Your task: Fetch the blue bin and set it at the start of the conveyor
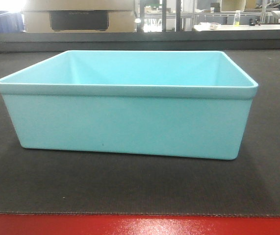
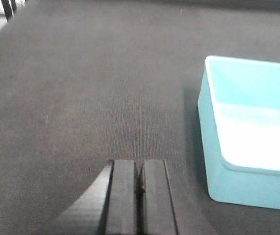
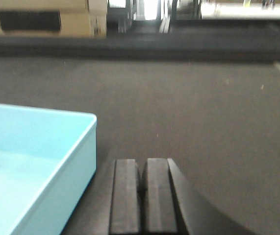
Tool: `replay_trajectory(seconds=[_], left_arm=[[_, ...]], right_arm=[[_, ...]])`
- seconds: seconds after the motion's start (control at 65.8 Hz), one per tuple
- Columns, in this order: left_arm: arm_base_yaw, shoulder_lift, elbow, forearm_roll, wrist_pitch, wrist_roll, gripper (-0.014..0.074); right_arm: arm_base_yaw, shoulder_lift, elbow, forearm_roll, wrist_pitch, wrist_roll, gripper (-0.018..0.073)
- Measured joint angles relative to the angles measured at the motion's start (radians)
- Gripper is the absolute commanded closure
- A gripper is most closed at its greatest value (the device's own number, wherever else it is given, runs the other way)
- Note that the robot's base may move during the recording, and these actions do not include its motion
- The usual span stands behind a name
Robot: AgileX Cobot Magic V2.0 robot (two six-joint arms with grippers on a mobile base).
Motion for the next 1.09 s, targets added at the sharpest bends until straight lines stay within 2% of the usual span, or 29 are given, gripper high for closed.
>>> replay_trajectory(seconds=[0.304,0.897,1.095], left_arm=[[0.000,-0.132,0.022,0.000,0.009,0.001,0.0707],[0.009,-0.152,0.022,0.000,0.015,0.004,0.0707],[0.096,-0.281,0.089,-0.068,-0.007,0.158,0.0707]], right_arm=[[0.000,-0.090,0.010,0.000,-0.036,0.000,0.0716],[0.000,-0.090,0.010,0.000,-0.036,-0.002,0.0716],[0.000,-0.090,0.010,-0.002,-0.036,-0.002,0.0716]])
